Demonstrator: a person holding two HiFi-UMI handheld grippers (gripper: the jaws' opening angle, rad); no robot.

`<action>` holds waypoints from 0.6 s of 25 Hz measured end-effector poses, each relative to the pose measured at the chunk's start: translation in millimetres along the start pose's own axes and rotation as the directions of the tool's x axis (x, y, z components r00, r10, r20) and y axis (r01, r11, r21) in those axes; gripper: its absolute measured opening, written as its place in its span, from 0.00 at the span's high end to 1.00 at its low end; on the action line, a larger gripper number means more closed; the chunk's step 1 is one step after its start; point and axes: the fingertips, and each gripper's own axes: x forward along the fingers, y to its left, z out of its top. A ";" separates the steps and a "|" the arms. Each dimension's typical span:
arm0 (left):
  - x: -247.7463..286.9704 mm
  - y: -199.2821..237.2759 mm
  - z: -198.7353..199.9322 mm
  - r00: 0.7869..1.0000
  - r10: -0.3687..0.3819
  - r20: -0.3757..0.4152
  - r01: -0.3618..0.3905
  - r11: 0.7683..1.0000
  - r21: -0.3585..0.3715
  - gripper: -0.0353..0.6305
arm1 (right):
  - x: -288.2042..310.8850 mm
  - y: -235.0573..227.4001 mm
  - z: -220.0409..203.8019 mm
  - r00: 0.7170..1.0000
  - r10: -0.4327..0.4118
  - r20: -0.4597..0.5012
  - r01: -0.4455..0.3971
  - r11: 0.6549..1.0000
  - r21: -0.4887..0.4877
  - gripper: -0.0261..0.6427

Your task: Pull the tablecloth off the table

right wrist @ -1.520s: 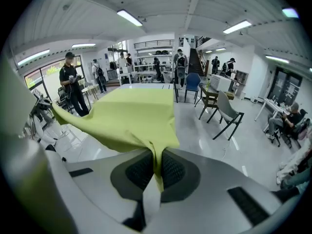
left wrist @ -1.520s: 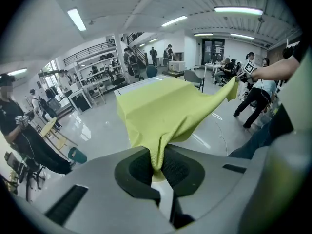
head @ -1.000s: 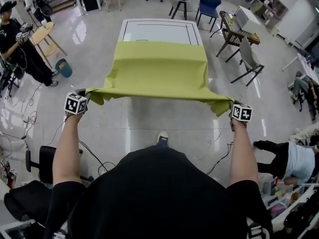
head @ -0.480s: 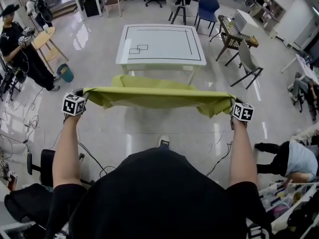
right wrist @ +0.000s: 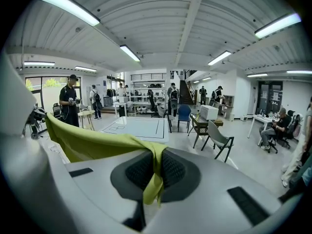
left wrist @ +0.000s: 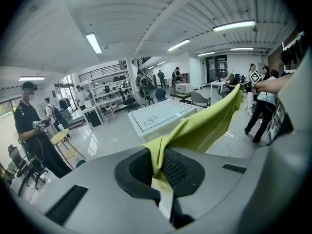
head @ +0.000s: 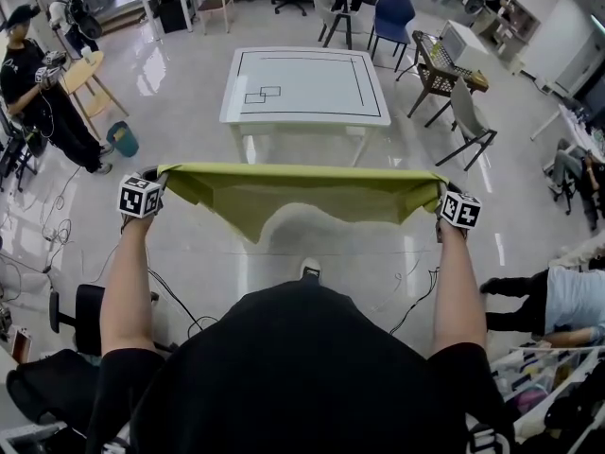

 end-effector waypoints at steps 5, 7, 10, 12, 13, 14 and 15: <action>0.1 5.0 4.8 1.000 0.012 0.021 -0.012 1.000 -0.006 0.91 | 0.0 3.0 8.5 1.000 0.001 0.028 -0.001 1.000 0.008 0.93; 0.5 7.6 6.9 1.000 0.017 0.027 -0.017 1.000 -0.005 0.91 | 1.2 4.5 10.4 0.999 0.003 0.035 -0.004 1.000 0.011 0.93; 2.5 8.7 9.0 0.999 0.014 0.030 -0.014 1.000 -0.002 0.91 | -0.1 3.2 9.9 0.999 -0.008 0.036 0.008 1.000 0.010 0.92; 1.8 10.7 9.7 0.999 0.015 0.028 -0.015 1.000 -0.003 0.91 | -2.5 4.9 11.3 0.999 -0.009 0.040 0.009 1.000 0.010 0.92; 0.4 12.2 10.5 0.999 0.017 0.028 -0.017 1.000 -0.004 0.91 | -3.9 6.3 12.9 0.999 -0.008 0.044 0.008 1.000 0.010 0.92; -1.3 13.7 11.7 0.999 0.019 0.030 -0.019 1.000 -0.006 0.91 | -5.4 7.6 14.8 0.999 -0.007 0.049 0.007 1.000 0.009 0.92; -2.8 14.7 12.8 0.999 0.020 0.034 -0.020 1.000 -0.009 0.91 | -7.0 8.6 16.7 0.998 -0.008 0.054 0.007 1.000 0.010 0.92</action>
